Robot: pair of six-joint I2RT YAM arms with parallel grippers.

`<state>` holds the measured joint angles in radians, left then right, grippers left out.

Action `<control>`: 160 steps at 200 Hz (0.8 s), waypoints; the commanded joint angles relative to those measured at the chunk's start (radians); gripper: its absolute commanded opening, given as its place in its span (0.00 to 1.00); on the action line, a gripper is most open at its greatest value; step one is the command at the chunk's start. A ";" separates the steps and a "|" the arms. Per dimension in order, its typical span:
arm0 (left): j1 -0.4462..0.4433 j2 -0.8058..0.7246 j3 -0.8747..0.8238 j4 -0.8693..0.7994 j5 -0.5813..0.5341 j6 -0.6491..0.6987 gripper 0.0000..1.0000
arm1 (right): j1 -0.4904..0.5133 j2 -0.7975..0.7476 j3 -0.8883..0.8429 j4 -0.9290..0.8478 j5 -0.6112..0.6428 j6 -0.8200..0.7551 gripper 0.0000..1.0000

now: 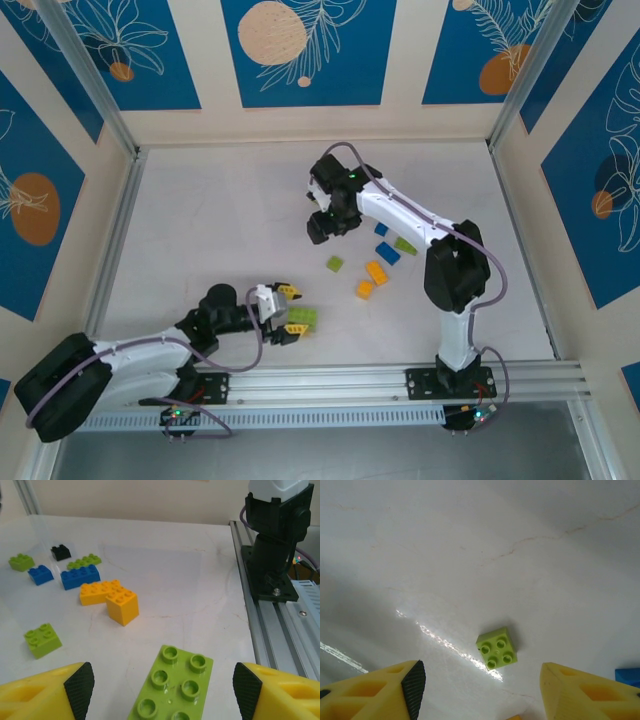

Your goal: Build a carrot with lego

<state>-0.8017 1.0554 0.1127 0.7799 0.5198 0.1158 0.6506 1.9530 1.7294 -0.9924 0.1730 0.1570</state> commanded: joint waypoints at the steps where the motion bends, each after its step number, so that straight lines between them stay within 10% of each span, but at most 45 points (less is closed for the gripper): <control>1: -0.011 0.051 0.002 0.064 0.056 0.028 0.76 | 0.012 0.030 0.029 -0.043 0.002 0.012 0.64; 160: -0.008 0.152 0.006 0.116 0.039 0.055 0.40 | -0.003 -0.033 -0.066 -0.014 0.013 -0.010 0.63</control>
<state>-0.8021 1.1816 0.1127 0.8597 0.5304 0.1596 0.6571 1.9594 1.6848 -1.0069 0.1921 0.1562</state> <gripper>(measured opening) 0.414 0.635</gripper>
